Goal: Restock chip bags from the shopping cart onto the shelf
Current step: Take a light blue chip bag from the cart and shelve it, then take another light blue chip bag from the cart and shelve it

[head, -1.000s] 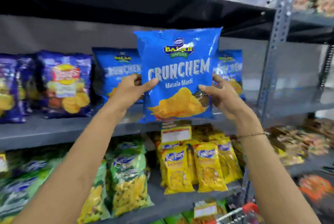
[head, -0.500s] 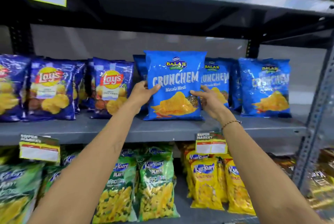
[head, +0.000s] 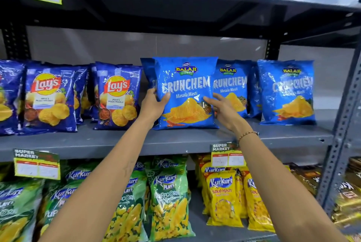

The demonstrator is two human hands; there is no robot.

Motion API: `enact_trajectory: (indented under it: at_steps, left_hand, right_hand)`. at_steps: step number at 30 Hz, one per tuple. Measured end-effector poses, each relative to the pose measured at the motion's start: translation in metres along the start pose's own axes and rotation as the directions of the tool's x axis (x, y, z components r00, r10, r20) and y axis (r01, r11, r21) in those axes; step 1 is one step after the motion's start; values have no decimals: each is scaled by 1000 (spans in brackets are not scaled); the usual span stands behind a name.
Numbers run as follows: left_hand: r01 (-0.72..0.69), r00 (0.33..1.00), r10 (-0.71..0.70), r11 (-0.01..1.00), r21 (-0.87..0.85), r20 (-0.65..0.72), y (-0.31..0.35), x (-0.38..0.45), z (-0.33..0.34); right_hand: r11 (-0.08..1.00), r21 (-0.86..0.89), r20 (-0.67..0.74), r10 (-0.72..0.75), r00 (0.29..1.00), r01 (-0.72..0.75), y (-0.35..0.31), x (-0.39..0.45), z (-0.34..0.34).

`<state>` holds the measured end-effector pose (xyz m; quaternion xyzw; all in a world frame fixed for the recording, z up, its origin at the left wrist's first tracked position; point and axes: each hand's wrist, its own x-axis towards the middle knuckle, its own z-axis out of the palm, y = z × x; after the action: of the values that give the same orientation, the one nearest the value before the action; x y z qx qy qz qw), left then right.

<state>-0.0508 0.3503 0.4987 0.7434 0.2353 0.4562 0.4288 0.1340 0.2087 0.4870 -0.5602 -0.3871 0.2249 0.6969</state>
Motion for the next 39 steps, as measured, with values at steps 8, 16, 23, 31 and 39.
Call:
enact_trajectory:
  at_steps: [8,16,23,31,39]
  left_hand:
    - [-226,934,261,960,165,-244,9,-57,0]
    - [-286,928,316,944,-167,197,31,-123,97]
    - [-111,754,252,959,-261,606,9,-222,239]
    - [65,237,8,998,-24,971,-70,-405,399]
    - [-383,-283,-288,908,168,915,-183,-541,468]
  right_hand:
    - [984,-140,-242,-138,960,107,-1,-41,1]
    - [950,-168,-447,-310,839,262,12,-160,-21]
    - [986,-166,-673,-111,731,-4,69,-295,-122]
    - [901,160,-894,305,327,-403,195,-471,-232]
    - [284,711,-482,863,-152,-643,332,-613,-234]
